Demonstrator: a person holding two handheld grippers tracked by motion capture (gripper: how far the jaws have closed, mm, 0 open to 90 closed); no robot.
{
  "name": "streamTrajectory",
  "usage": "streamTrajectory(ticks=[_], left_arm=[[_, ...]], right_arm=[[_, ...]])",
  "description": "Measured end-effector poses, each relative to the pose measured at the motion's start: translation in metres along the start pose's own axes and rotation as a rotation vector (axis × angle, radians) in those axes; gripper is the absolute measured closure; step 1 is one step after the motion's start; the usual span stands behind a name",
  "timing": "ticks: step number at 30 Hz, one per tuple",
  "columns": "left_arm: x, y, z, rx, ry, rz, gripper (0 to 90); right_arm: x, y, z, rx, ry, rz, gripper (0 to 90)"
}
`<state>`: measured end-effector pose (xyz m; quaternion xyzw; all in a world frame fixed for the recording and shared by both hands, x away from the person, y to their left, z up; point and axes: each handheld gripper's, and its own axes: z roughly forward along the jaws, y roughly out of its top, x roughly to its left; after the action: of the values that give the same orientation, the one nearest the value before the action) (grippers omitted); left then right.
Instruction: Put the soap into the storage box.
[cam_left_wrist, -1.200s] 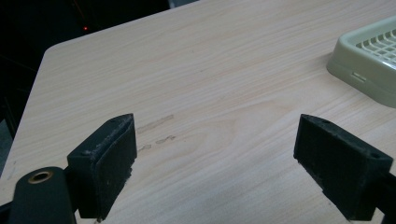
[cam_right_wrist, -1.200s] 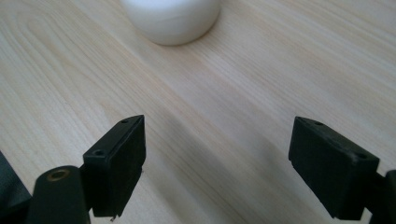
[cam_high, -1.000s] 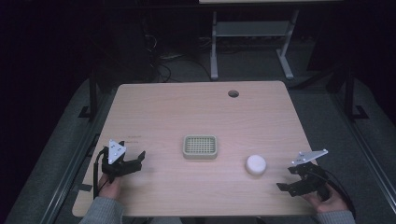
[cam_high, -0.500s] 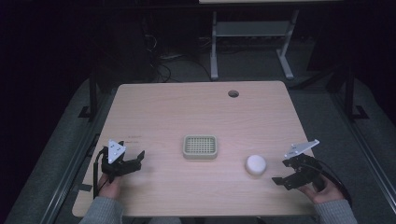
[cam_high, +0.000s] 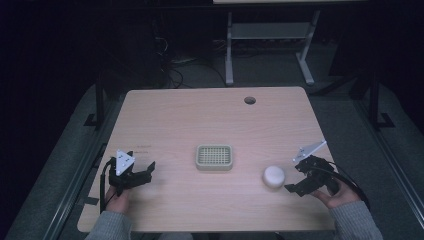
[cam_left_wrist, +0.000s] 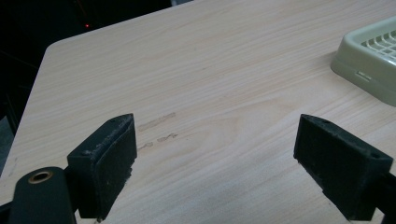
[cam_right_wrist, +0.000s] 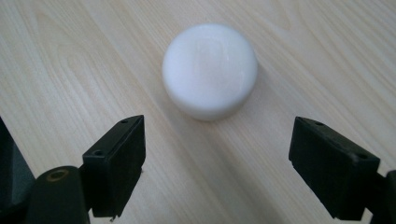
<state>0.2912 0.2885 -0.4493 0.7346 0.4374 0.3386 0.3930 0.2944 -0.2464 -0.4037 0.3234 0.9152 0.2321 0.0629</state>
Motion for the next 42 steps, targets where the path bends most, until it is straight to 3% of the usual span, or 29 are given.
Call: streamTrajectory(ticks=[10,26,42], left_arm=[[0.002,0.000,0.000,-0.006,0.001,-0.003,12.8],[0.002,0.000,0.000,-0.011,0.002,-0.011,12.8],[0.002,0.001,0.000,-0.004,0.000,-0.013,12.8]], right_arm=[[-0.003,0.025,0.014,0.072,-0.008,-0.021,15.5],[0.002,0.054,0.044,0.184,0.021,-0.074,15.6],[0.000,0.063,0.067,0.282,0.026,-0.082,14.8]])
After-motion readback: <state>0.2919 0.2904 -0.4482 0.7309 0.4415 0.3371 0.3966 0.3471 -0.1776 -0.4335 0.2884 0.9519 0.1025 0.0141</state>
